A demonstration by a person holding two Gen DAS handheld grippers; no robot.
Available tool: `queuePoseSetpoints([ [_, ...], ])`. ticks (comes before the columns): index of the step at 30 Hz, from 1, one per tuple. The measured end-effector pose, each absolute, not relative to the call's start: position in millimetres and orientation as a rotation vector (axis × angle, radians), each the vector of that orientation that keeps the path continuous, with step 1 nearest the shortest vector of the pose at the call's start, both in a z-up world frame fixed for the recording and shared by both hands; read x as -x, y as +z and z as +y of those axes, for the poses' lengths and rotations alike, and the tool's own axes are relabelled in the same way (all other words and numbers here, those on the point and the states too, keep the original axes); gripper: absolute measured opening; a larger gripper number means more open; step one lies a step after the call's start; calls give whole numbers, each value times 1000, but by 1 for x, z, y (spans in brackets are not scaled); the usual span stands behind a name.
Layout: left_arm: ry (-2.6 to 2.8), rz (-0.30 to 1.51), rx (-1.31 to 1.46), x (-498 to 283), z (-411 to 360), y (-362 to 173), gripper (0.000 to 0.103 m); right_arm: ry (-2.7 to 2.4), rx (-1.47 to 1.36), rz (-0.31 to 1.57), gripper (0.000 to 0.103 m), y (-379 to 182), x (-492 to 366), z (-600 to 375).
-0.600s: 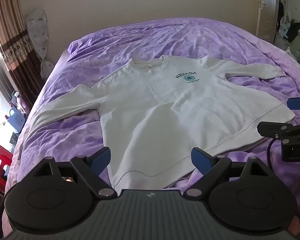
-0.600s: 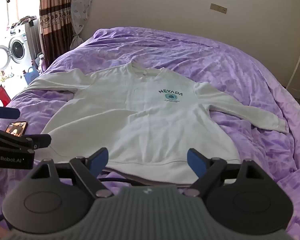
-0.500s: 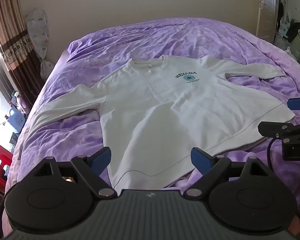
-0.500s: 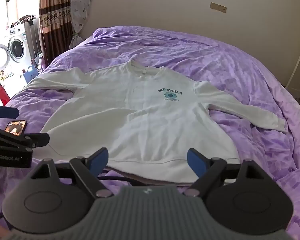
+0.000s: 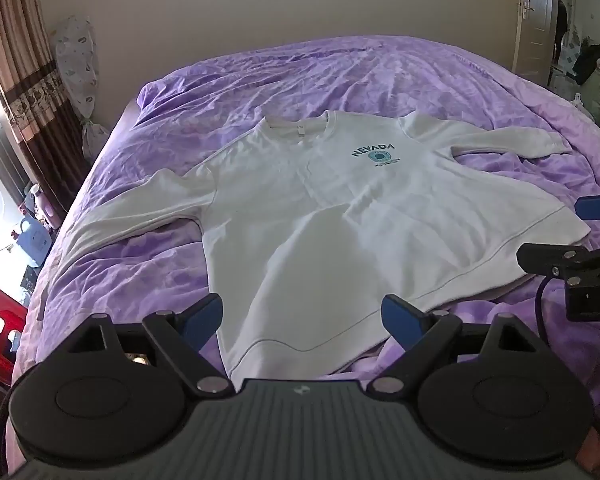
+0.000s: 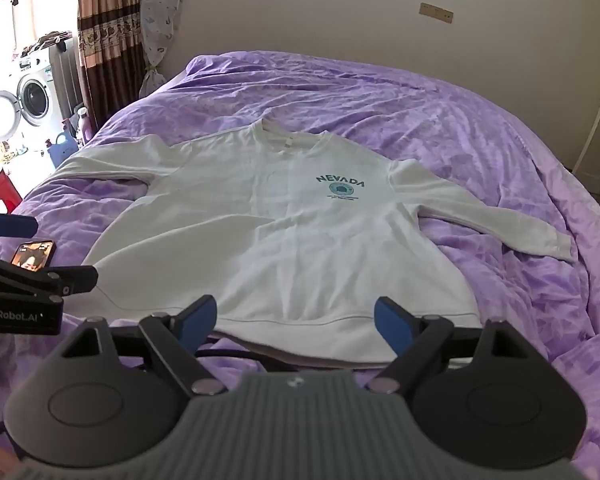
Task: Fold small clothes
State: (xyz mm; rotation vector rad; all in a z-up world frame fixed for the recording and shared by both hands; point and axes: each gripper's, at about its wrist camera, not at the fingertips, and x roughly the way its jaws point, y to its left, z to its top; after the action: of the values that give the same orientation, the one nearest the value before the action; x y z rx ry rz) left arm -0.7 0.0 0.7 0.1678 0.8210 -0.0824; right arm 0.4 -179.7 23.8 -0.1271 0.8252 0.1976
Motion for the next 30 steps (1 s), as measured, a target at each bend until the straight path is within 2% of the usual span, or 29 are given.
queuePoseSetpoints([
  [30, -80, 817, -170, 3, 0, 1, 103, 212, 141, 824, 82, 25, 1, -178],
])
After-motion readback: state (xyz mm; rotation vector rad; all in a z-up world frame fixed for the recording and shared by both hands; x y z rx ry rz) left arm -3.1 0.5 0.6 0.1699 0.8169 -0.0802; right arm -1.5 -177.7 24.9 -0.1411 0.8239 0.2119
